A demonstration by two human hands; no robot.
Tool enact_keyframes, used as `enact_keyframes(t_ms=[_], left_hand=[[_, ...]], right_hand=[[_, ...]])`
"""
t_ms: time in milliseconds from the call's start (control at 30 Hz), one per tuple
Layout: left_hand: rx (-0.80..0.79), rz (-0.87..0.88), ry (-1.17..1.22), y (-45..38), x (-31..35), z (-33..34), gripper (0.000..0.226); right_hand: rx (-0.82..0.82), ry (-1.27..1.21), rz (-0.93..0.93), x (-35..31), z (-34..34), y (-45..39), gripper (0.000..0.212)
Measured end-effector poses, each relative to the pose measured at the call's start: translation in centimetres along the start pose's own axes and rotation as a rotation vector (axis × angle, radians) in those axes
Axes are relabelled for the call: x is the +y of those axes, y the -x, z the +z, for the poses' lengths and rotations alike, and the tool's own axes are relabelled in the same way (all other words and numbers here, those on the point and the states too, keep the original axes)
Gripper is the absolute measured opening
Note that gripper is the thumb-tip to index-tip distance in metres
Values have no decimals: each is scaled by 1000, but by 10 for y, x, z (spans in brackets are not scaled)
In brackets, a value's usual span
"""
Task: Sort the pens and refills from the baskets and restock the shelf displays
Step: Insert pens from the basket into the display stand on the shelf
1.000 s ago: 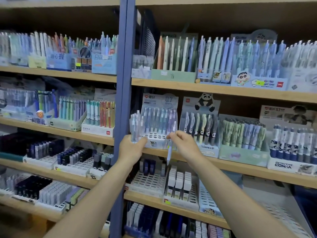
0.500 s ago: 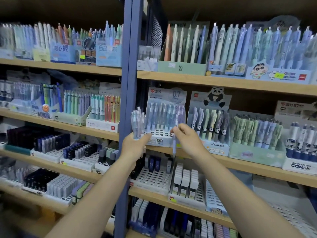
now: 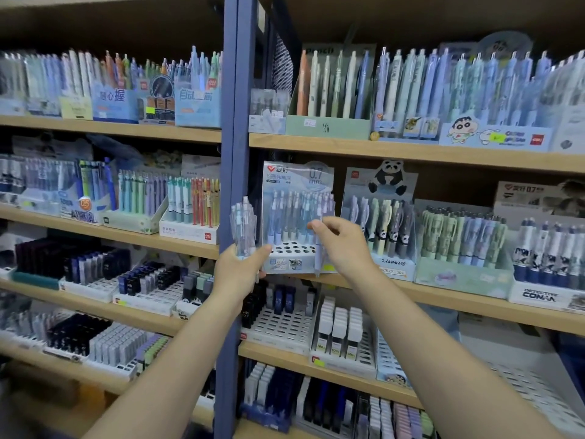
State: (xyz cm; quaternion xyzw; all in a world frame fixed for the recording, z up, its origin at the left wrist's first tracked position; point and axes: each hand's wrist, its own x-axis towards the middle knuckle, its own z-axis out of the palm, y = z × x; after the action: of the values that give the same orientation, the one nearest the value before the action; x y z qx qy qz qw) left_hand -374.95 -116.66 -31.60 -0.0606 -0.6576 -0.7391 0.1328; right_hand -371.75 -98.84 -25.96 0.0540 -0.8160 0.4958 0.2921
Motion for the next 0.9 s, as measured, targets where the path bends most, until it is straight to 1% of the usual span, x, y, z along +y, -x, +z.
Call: enact_keyframes(t_ms=[133,233,367,500,633,900], left_hand=[[-18,9,20,0,-2,0,26],[-26,6,23,0,-3,-1,25],[-15,23,8,-2,-4,-4,24],[2,19,6,-4,-7,-3,17],[5,20,0,-6,-9,-2,13],[46,8,31,-10,-16,2,11]], right_hand=[[-109,-94,11,-9,8,-3,25],[-155,-142,17,-14,15,-5,21],[-136,-191,40,-22,21,-11,21],[-119,-227,39,-25,20,-18,23],[-137,-154,52,-21,22,-24,28],[-168,-7,24,-15,30,-37,17]])
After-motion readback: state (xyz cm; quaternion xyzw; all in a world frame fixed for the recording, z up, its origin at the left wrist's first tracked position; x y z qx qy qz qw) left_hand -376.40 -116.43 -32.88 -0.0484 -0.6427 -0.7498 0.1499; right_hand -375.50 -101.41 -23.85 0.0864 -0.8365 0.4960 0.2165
